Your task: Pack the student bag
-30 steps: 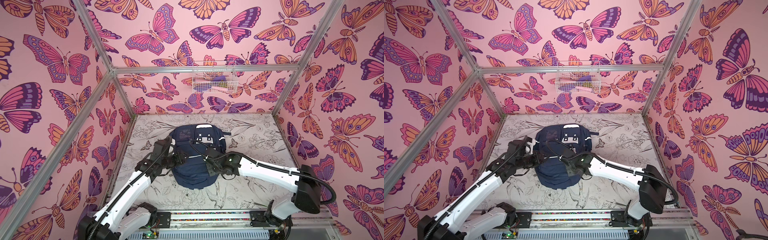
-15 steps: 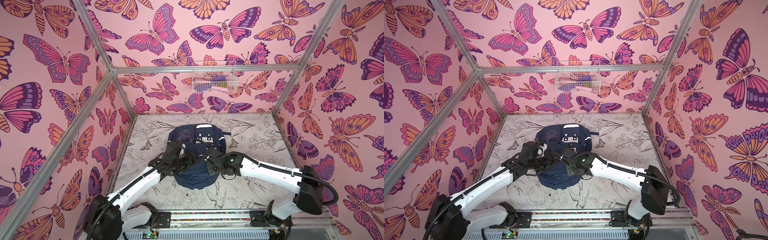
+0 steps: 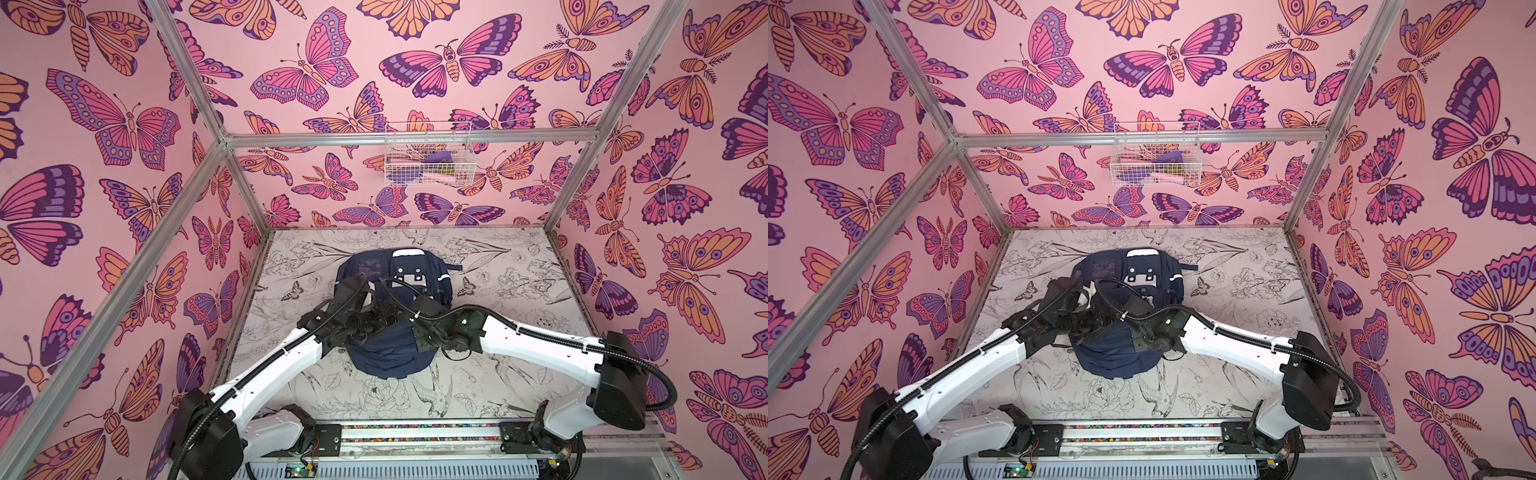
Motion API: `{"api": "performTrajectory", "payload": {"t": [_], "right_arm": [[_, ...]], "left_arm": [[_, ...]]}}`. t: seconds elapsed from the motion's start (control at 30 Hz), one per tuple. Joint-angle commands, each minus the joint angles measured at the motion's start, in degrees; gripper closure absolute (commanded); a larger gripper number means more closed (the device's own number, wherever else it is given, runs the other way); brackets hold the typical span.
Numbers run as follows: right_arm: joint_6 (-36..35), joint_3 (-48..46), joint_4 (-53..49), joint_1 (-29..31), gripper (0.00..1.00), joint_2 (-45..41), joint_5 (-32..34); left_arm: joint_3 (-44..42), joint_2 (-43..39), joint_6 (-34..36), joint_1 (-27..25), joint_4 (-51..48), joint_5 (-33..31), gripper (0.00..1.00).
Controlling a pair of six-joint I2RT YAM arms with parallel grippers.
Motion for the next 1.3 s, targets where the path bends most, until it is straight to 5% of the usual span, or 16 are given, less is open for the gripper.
{"api": "performTrajectory", "payload": {"t": [0.0, 0.23, 0.57, 0.8, 0.93, 1.17, 1.27], "right_arm": [[1.2, -0.7, 2.5, -1.2, 1.0, -3.4, -2.7], [2.6, -3.9, 5.9, -4.3, 1.0, -5.7, -7.7], [2.9, -4.4, 6.4, -5.5, 1.0, -6.0, -9.7], [2.7, -4.7, 6.5, -5.6, 1.0, -7.0, -10.1], [2.7, -4.5, 6.7, -5.6, 1.0, -7.0, -10.3], [3.1, -4.6, 7.3, -5.7, 1.0, -7.9, -11.2], [3.2, -4.8, 7.3, -5.9, 1.0, -8.6, -10.9]], "left_arm": [[5.0, -2.2, 19.0, -0.1, -15.0, -8.2, 0.16], [5.5, -2.2, 33.7, -1.2, -18.7, -7.1, 0.15], [13.1, 10.8, 41.6, -12.7, -18.7, -21.1, 0.01], [15.3, 15.2, 44.1, -14.3, -18.7, -23.0, 0.16], [15.7, 17.0, 44.3, -14.3, -18.7, -24.9, 0.43], [15.6, 19.1, 43.7, -14.3, -17.9, -24.8, 0.6], [15.2, 18.9, 43.5, -14.3, -17.3, -25.4, 0.83]]}}
